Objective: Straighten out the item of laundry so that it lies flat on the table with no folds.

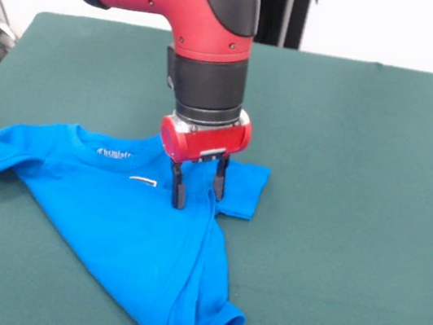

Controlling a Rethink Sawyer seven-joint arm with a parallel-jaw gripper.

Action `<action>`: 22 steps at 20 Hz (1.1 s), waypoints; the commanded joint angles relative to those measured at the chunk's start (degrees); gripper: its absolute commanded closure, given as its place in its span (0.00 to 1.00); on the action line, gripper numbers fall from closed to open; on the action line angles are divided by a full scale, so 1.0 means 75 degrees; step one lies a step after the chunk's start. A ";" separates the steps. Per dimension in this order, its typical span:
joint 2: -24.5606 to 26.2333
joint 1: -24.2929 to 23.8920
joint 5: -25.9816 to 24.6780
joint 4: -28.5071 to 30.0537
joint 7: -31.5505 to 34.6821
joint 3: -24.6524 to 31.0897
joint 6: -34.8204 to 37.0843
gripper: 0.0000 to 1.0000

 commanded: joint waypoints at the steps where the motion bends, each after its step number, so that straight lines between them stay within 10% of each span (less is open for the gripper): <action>1: 0.0188 0.0403 0.0398 0.0304 0.1707 0.0261 0.0242 0.00; 22: 0.0002 0.0468 0.0456 0.0310 0.1603 0.0202 0.0451 0.00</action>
